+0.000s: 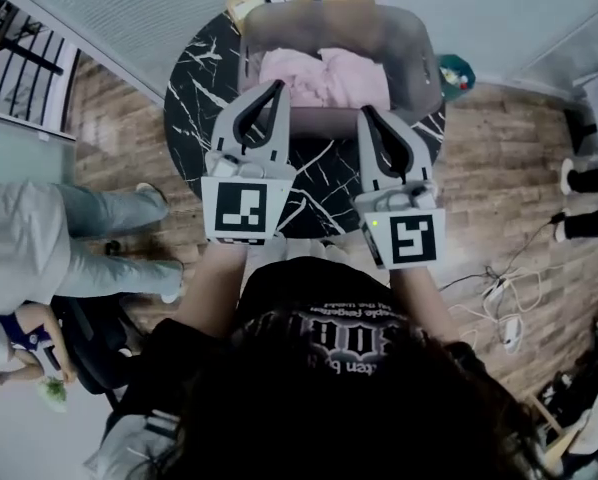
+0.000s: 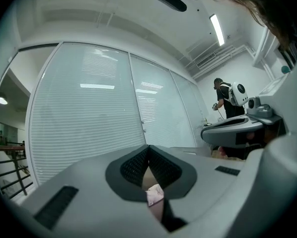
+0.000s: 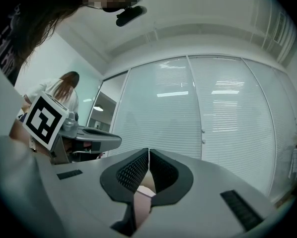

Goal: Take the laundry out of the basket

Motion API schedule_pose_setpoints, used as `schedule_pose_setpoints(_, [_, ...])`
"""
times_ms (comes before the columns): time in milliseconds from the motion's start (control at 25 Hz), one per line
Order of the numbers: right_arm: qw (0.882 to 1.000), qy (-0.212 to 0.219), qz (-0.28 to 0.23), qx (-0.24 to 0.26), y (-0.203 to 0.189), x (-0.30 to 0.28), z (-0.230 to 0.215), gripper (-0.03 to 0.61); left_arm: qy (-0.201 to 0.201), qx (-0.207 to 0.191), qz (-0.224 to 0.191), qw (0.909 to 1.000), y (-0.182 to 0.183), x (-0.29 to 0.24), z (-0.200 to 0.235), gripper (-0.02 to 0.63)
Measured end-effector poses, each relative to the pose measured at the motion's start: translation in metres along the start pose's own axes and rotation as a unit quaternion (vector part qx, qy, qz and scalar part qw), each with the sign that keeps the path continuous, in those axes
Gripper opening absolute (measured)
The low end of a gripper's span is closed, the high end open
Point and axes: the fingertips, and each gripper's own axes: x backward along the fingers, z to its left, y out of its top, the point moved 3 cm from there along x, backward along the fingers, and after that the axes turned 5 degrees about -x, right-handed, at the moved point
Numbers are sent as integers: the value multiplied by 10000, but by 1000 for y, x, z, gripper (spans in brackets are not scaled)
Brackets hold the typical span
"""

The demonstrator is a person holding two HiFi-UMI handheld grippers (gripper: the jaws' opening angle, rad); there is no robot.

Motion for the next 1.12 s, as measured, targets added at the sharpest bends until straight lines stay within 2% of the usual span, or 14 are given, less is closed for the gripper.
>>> schedule_pose_setpoints(120, [10000, 53, -13, -4, 0, 4, -4, 29, -152, -31, 31, 9999, 5, -8, -2, 2])
schedule_pose_setpoints(240, [9999, 102, 34, -26, -4, 5, -7, 29, -261, -248, -91, 9993, 9, -19, -1, 11])
schedule_pose_setpoints(440, [9999, 97, 37, -7, -4, 2, -11, 29, -826, -404, -46, 9957, 12, -44, -1, 12])
schedule_pose_setpoints(760, [9996, -241, 111, 43, -6, -12, -24, 29, -1237, -483, -170, 9910, 16, -75, 11, 12])
schedule_pose_setpoints(1120, [9984, -530, 173, 37, -5, -34, -18, 29, -1747, -580, -282, 9825, 13, -92, 18, 12])
